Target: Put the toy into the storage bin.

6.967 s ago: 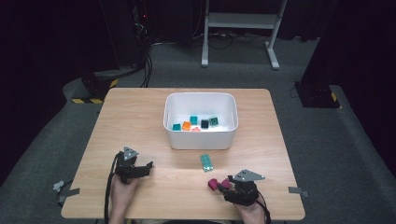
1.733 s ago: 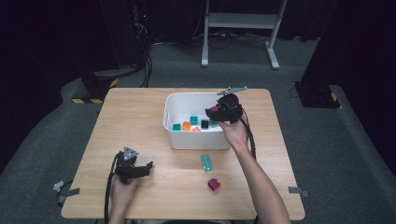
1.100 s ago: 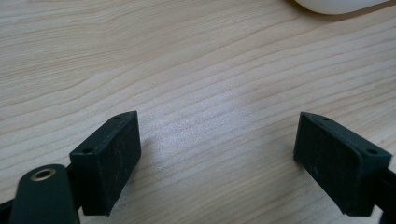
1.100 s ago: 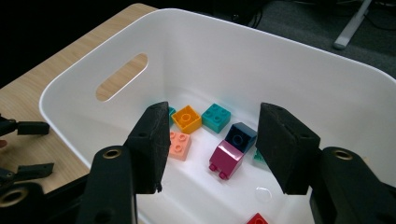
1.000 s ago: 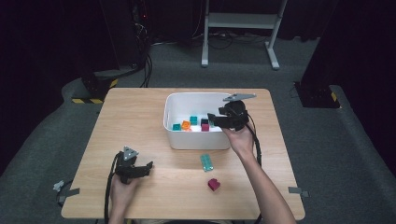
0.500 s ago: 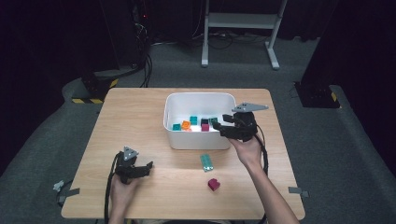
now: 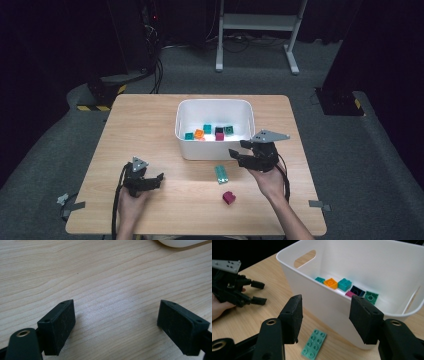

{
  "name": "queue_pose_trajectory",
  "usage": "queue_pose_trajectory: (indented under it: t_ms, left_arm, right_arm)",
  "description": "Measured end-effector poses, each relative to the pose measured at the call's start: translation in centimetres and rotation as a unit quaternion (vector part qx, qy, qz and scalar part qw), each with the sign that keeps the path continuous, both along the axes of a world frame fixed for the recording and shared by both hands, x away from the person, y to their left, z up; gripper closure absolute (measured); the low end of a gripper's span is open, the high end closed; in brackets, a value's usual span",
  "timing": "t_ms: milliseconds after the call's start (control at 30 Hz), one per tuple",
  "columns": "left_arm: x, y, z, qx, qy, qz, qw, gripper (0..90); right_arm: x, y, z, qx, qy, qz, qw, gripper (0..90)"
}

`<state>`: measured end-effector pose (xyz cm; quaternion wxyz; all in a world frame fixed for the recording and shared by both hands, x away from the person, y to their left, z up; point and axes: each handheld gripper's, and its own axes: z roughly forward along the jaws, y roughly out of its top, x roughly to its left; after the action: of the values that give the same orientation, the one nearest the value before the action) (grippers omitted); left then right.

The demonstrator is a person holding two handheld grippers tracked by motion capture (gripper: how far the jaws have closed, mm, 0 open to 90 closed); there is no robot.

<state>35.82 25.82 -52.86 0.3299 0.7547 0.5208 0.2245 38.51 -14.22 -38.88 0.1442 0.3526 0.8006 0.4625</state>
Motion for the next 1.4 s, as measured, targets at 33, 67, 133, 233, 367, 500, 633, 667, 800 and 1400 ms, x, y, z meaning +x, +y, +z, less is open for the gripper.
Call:
queue_pose_trajectory:
  t_ms: [33, 67, 133, 233, 367, 500, 633, 667, 800, 1400]
  left_arm:
    - [0.0, 0.0, 0.0, 0.000, 0.000, 0.000, 1.0000, 15.0]
    - [0.0, 0.0, 0.0, 0.000, 0.000, 0.000, 1.0000, 15.0]
    - [0.0, 0.0, 0.0, 0.000, 0.000, 0.000, 1.0000, 15.0]
    - [0.0, 0.0, 0.0, 0.000, 0.000, 0.000, 1.0000, 15.0]
    - [0.0, 0.0, 0.0, 0.000, 0.000, 0.000, 1.0000, 15.0]
    - [0.0, 0.0, 0.0, 0.000, 0.000, 0.001, 1.0000, 15.0]
    - [0.0, 0.0, 0.0, 0.000, 0.000, 0.001, 1.0000, 15.0]
    - [0.0, 0.0, 0.0, 0.000, 0.000, 0.001, 1.0000, 15.0]
    - [0.0, 0.0, 0.0, 0.000, 0.000, 0.001, 1.0000, 15.0]
    - [0.0, 0.0, 0.0, 0.000, 0.000, 0.001, 1.0000, 15.0]
  right_arm:
    - [-0.3, -0.1, -0.3, -0.001, -0.001, 0.000, 1.0000, 44.2]
    - [-0.7, -0.1, -0.6, -0.004, -0.002, -0.001, 1.0000, 44.1]
    - [-1.2, -0.3, -1.3, -0.007, -0.003, -0.004, 1.0000, 44.2]
    - [-1.7, -0.7, -2.3, 0.002, 0.007, -0.006, 1.0000, 44.1]
    - [-2.4, -1.0, -3.5, 0.009, 0.016, -0.010, 0.9998, 43.9]
    - [-3.4, -1.1, -4.6, 0.007, 0.018, -0.011, 0.9997, 43.8]
    - [-4.4, -1.2, -5.8, 0.007, 0.022, -0.014, 0.9996, 43.5]
    - [-4.7, -1.2, -6.0, 0.005, 0.024, -0.016, 0.9996, 43.5]
    - [-5.4, -1.1, -7.0, 0.004, 0.028, -0.017, 0.9995, 43.2]
    - [-7.4, 0.4, -10.6, -0.004, 0.057, 0.003, 0.9983, 41.9]
